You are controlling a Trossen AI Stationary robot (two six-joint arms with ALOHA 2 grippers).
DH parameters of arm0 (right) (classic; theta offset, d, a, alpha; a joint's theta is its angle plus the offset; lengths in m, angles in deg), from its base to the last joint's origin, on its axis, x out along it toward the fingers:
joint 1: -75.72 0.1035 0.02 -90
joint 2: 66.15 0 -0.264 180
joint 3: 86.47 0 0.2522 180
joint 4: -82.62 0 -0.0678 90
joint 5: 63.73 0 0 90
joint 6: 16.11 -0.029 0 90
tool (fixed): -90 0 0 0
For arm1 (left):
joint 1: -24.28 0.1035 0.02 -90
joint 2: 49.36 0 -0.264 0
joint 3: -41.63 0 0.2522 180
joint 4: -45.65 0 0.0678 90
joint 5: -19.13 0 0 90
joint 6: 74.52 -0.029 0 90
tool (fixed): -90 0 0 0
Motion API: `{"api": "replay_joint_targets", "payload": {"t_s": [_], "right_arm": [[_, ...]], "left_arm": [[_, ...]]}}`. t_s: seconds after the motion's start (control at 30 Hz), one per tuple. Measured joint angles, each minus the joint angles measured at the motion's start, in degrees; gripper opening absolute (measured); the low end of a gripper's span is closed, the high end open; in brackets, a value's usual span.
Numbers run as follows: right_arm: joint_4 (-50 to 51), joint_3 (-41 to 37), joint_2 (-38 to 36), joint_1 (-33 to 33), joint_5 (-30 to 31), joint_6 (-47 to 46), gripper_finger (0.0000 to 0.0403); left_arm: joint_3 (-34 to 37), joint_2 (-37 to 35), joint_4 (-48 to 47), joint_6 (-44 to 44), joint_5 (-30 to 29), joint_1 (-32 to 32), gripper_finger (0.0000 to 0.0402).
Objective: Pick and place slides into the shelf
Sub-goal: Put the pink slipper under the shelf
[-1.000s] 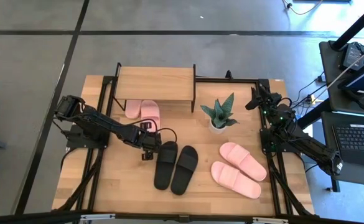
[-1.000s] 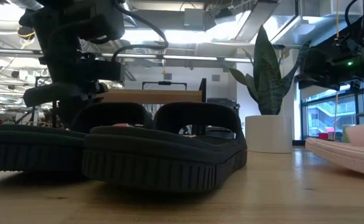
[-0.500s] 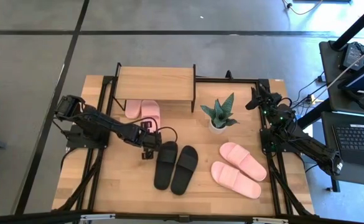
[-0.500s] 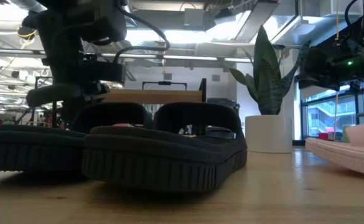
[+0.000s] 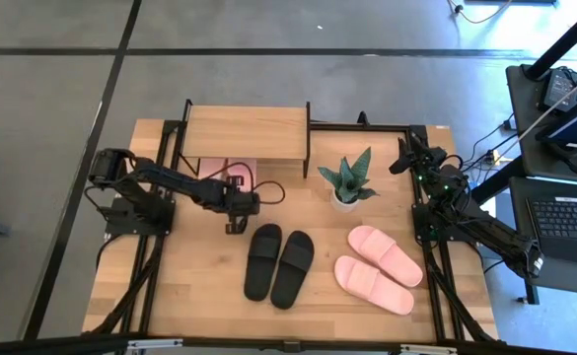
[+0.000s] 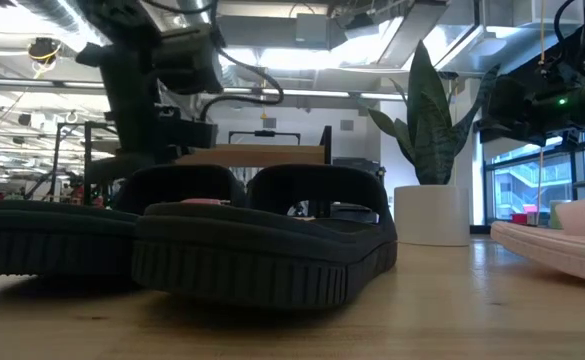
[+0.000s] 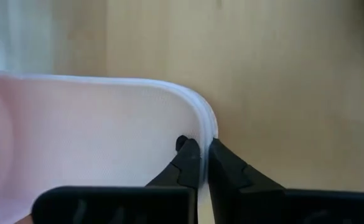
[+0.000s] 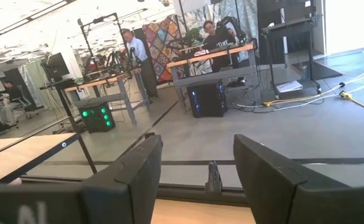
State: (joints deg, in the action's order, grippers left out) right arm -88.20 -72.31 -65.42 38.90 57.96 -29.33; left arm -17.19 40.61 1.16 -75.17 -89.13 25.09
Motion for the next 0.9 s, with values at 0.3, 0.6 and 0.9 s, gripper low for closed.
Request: {"api": "replay_joint_targets", "payload": {"t_s": [0.3, 0.6, 0.9], "right_arm": [[0.00, 0.02, 0.00, -0.01, 0.02, 3.01, 0.0200], [0.00, 0.01, 0.00, 0.01, 0.04, -1.08, 0.0200], [-0.02, 0.02, 0.02, -0.01, 0.02, -3.16, 0.0200]], "left_arm": [[-0.02, 0.00, 0.03, -5.59, 1.04, 8.85, 0.0005], [-0.09, 0.00, 0.02, -11.44, 3.27, 13.94, 0.0005], [0.00, 0.11, 1.35, -12.96, -1.55, 15.29, 0.0003]]}}
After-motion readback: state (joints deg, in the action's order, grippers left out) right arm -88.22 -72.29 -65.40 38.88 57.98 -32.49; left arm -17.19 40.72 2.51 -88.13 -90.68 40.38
